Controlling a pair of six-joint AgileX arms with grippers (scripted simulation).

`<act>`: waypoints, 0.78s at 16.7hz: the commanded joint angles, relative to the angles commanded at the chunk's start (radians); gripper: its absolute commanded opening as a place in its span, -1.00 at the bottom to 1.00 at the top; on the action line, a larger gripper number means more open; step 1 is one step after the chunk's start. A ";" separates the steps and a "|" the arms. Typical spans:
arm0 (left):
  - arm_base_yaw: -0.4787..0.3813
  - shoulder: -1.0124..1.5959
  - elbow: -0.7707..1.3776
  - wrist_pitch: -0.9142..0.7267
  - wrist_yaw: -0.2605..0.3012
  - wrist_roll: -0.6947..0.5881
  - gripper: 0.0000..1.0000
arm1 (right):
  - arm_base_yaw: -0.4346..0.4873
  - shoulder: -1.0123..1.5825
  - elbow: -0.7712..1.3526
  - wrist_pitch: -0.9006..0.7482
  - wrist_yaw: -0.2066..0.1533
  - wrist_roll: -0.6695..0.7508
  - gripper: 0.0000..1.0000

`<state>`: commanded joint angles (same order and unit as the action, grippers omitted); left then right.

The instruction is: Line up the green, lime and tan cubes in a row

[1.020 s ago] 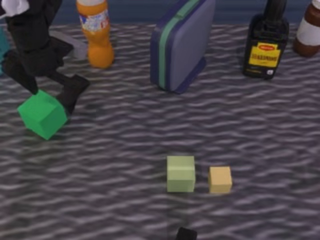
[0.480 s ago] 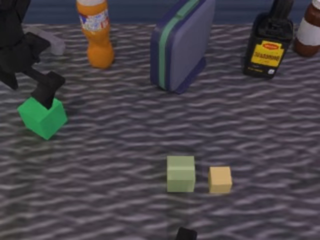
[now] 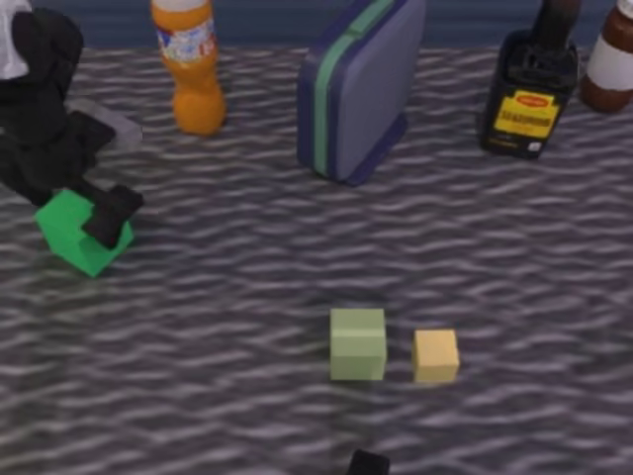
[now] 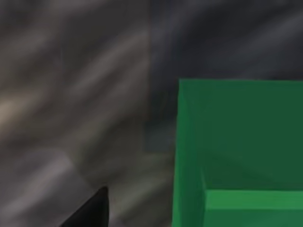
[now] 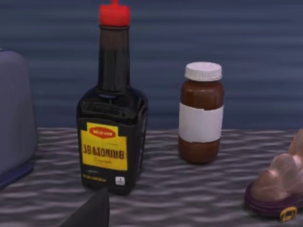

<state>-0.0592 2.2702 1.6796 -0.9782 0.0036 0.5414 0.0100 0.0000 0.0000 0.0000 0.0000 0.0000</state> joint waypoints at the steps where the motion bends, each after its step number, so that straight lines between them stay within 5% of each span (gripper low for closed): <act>1: 0.001 0.012 -0.022 0.034 0.000 0.001 1.00 | 0.000 0.000 0.000 0.000 0.000 0.000 1.00; 7: 0.001 0.028 -0.052 0.079 0.000 0.002 1.00 | 0.000 0.000 0.000 0.000 0.000 0.000 1.00; 13: 0.001 0.028 -0.052 0.079 0.000 0.002 0.10 | 0.000 0.000 0.000 0.000 0.000 0.000 1.00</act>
<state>-0.0579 2.2983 1.6272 -0.8996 0.0040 0.5430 0.0100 0.0000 0.0000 0.0000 0.0000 0.0000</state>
